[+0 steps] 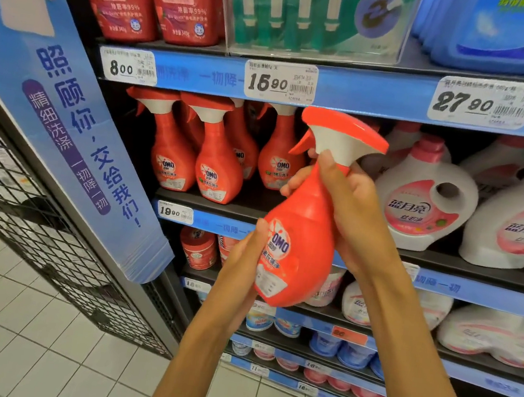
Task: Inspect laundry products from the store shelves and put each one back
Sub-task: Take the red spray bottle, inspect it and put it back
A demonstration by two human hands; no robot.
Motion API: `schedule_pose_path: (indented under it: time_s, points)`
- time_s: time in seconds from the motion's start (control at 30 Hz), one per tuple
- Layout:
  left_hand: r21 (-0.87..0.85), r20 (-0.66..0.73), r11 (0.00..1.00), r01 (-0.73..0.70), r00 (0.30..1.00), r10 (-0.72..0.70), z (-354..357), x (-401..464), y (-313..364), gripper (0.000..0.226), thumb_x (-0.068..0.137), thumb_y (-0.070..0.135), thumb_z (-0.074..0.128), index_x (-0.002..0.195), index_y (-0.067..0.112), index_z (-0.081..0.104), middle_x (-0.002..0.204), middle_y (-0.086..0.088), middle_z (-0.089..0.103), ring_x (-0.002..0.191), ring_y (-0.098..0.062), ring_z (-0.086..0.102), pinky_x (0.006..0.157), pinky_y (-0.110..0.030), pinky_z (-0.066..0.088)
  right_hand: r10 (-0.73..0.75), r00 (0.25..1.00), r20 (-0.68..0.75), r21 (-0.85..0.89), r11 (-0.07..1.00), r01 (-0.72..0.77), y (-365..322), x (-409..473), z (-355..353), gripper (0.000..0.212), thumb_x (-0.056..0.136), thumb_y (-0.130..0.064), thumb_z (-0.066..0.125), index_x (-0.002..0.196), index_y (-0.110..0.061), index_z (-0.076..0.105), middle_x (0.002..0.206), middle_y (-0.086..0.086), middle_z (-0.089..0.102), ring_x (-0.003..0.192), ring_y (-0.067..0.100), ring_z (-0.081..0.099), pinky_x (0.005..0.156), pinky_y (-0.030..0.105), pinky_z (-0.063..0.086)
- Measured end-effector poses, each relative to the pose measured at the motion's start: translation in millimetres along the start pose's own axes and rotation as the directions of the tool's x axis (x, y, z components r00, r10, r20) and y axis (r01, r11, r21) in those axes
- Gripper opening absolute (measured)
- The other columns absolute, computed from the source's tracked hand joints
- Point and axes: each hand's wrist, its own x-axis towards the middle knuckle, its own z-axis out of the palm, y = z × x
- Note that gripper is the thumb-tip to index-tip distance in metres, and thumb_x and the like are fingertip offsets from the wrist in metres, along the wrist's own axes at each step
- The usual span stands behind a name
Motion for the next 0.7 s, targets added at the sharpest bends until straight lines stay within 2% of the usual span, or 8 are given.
schedule_pose_path:
  time_s: [0.1,0.17,0.27,0.37,0.47,0.53,0.6,0.7]
  points:
    - [-0.133,0.059,0.988,0.082,0.995,-0.075,0.7,-1.3,-1.5,0.047,0.075,0.060,0.056,0.105,0.029,0.074,0.119,-0.005,0.069,0.113,-0.020,0.063,0.102,-0.044,0.045,0.035,0.987,0.156,0.163,0.985,-0.061,-1.6,-1.4,-0.5,0.027,0.089,-0.030,0.051,0.109,-0.013,0.058,0.086,0.005,0.072,0.083,0.020,0.070,0.076,0.030,0.055]
    - [-0.085,0.079,0.992,0.096,0.993,-0.090,2.3,-2.5,-3.1,0.045,0.077,0.059,0.055,0.105,0.029,0.074,0.118,-0.005,0.069,0.111,-0.019,0.065,0.101,-0.043,0.044,0.036,0.984,0.172,0.148,0.987,-0.062,0.4,-4.3,0.8,0.019,0.089,-0.026,0.051,0.096,-0.019,0.067,0.081,0.004,0.072,0.080,0.021,0.070,0.075,0.031,0.056]
    - [0.122,0.006,0.992,-0.013,1.000,0.012,3.5,-4.7,-2.0,0.049,0.081,0.063,0.048,0.111,0.030,0.069,0.116,-0.001,0.070,0.110,-0.016,0.065,0.101,-0.043,0.046,0.021,0.999,0.034,0.070,0.997,-0.023,1.4,-6.5,3.2,0.021,0.090,-0.027,0.057,0.073,-0.019,0.067,0.067,0.001,0.067,0.064,0.014,0.064,0.061,0.026,0.053]
    - [0.294,0.112,0.938,-0.184,0.981,0.158,2.0,-7.4,2.0,0.060,0.075,0.074,0.053,0.121,0.036,0.055,0.116,0.012,0.067,0.110,-0.009,0.063,0.090,-0.028,0.053,-0.001,0.992,-0.128,-0.032,0.999,-0.003,3.2,-5.8,3.5,0.018,0.092,-0.026,0.060,0.082,-0.011,0.060,0.067,-0.003,0.066,0.065,0.011,0.064,0.060,0.023,0.052]
    - [0.329,0.163,0.916,-0.231,0.969,0.185,1.1,-7.8,-1.3,0.065,0.058,0.063,0.071,0.116,0.039,0.053,0.105,0.017,0.069,0.098,0.000,0.066,0.076,-0.013,0.051,0.066,0.980,-0.187,-0.107,0.990,-0.087,2.7,-1.6,3.6,0.023,0.092,-0.036,0.057,0.089,-0.013,0.059,0.069,-0.005,0.069,0.071,0.009,0.069,0.064,0.025,0.054]
    - [0.269,0.136,0.939,-0.215,0.974,0.184,2.1,-8.1,-3.7,0.060,0.058,0.058,0.071,0.112,0.034,0.059,0.103,0.010,0.072,0.097,-0.007,0.068,0.076,-0.019,0.053,0.126,0.985,-0.120,-0.088,0.987,-0.137,-0.6,-0.1,0.3,0.023,0.091,-0.038,0.057,0.094,-0.015,0.058,0.074,-0.004,0.071,0.076,0.012,0.071,0.067,0.026,0.054]
    - [0.109,0.129,0.984,-0.144,0.983,0.130,-0.5,-8.4,-7.9,0.067,0.054,0.066,0.076,0.108,0.027,0.067,0.104,0.002,0.074,0.099,-0.016,0.069,0.080,-0.027,0.056,0.169,0.986,-0.002,-0.045,0.985,-0.169,-3.1,-0.8,-5.1,0.024,0.087,-0.037,0.063,0.098,-0.015,0.061,0.081,-0.002,0.073,0.083,0.016,0.072,0.066,0.026,0.055]
    - [-0.044,0.188,0.997,-0.057,0.980,0.064,-6.0,-8.9,-10.3,0.067,0.050,0.075,0.074,0.101,0.033,0.075,0.105,0.000,0.074,0.100,-0.016,0.069,0.079,-0.028,0.056,0.186,0.969,0.165,0.078,0.976,-0.201,-2.2,-3.0,-6.4,0.030,0.083,-0.035,0.062,0.101,-0.011,0.062,0.088,0.006,0.074,0.089,0.024,0.071,0.074,0.031,0.058]
